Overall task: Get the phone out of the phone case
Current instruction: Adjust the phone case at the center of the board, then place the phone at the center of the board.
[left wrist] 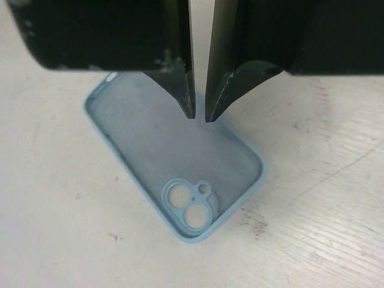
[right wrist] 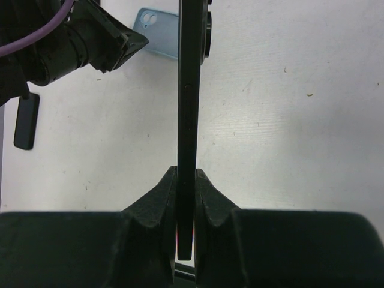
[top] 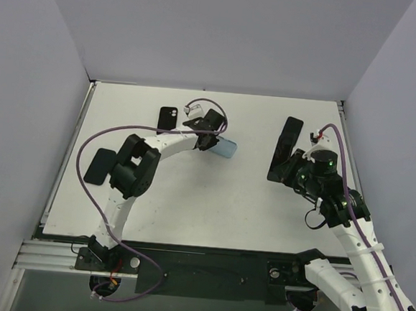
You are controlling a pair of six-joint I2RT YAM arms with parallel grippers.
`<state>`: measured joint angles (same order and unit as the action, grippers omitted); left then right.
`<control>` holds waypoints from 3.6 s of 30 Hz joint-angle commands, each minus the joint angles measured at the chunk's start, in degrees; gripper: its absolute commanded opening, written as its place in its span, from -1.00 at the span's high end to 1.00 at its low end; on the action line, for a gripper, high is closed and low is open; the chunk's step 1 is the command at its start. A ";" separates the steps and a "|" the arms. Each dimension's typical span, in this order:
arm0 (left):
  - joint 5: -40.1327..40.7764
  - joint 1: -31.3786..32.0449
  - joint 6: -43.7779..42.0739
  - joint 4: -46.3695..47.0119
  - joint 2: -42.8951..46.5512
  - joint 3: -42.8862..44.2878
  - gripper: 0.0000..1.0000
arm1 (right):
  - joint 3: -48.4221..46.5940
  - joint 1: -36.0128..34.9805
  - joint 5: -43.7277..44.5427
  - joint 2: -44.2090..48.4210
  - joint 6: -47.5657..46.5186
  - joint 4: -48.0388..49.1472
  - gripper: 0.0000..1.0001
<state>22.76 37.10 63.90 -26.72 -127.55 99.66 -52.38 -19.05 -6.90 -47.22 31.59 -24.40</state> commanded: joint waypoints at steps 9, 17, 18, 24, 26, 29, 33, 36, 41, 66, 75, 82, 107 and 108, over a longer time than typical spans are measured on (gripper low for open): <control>-8.87 -3.53 11.92 4.39 9.33 -11.67 -0.30 | 0.52 0.59 -2.42 0.38 1.80 5.59 1.00; -14.94 -5.02 24.95 2.38 2.66 -7.73 -0.31 | 0.61 0.50 -2.07 0.90 1.63 5.68 1.00; -14.68 -4.85 25.57 2.11 1.87 -7.38 -0.32 | 0.70 0.50 -2.24 0.82 1.63 5.60 1.00; -12.84 -3.53 33.04 -2.46 0.02 -7.02 0.18 | 0.79 0.50 -1.98 0.90 1.45 5.59 1.00; -10.82 -3.35 34.53 -5.78 -0.07 -5.97 0.28 | 0.70 0.50 -2.07 1.08 1.28 5.68 1.00; -7.74 -3.44 34.28 -5.80 -0.07 -5.97 0.34 | 0.88 0.50 -2.07 1.25 1.36 5.68 1.00; -4.84 -4.14 22.79 -5.88 -2.35 -1.15 1.00 | 0.88 0.59 -2.24 1.52 1.28 5.68 1.00; -3.61 -4.76 2.63 -6.06 -4.63 5.00 1.00 | 0.61 0.59 -2.42 2.13 1.36 5.33 1.00; -6.23 -9.85 -20.54 -8.43 -5.08 7.39 1.00 | 0.70 0.68 -2.69 3.19 1.28 5.07 1.00; -21.45 -20.84 -54.14 -28.92 -24.59 47.21 1.00 | -2.37 24.49 -13.95 -19.74 1.99 15.35 1.00; -22.50 -21.63 -49.58 -21.71 -23.63 47.65 1.00 | -3.60 30.12 -12.62 -24.76 1.10 16.84 1.00; -24.87 -22.07 -47.29 -19.16 -25.91 49.41 1.00 | -4.66 31.18 -12.18 -26.43 1.28 17.37 1.00; -37.33 -19.88 -34.47 -10.66 6.31 24.48 -0.63 | -23.90 40.85 -26.41 -63.67 0.92 31.53 1.00; -38.22 -19.88 -33.93 -9.68 7.91 22.36 -0.64 | -26.17 40.93 -27.63 -64.83 1.19 31.17 1.00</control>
<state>-7.84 16.45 25.36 -45.47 -132.79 128.57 -72.23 20.95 -29.67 -108.97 32.56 3.33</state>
